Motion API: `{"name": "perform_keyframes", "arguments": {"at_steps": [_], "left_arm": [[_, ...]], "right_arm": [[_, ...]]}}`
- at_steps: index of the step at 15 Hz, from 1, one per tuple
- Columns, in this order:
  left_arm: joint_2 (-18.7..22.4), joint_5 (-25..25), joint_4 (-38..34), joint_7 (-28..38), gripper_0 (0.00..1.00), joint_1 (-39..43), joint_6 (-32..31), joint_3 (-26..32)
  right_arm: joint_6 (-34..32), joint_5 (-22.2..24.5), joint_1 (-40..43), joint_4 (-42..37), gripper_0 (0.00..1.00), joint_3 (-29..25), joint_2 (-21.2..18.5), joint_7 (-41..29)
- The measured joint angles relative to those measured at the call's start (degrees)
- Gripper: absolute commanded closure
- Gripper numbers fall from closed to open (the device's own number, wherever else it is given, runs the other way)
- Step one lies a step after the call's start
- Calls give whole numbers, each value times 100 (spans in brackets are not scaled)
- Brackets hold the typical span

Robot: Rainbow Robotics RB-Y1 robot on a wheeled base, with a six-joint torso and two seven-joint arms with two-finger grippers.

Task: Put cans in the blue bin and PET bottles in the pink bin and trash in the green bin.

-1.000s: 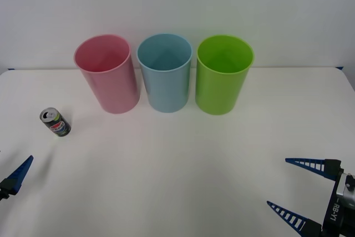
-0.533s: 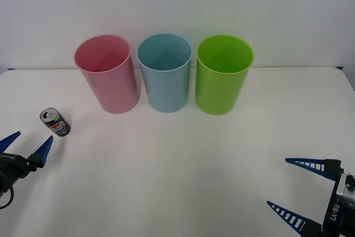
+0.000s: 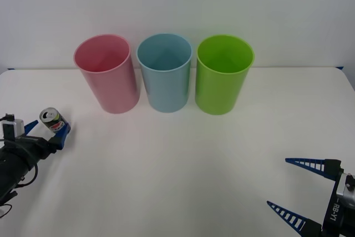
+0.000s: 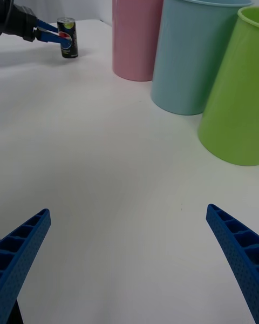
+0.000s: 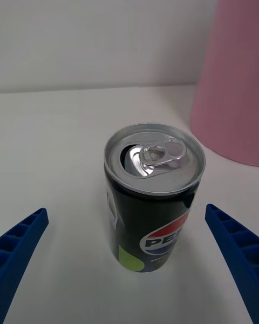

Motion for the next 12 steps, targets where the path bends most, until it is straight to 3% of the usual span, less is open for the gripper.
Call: {"name": "perform_keyframes", "arguments": {"at_steps": [12], "left_arm": [[-67,-34,85,26,0,-522,469,-361]], "right_arm": [[0,0,0,0,0,0,0,0]]}}
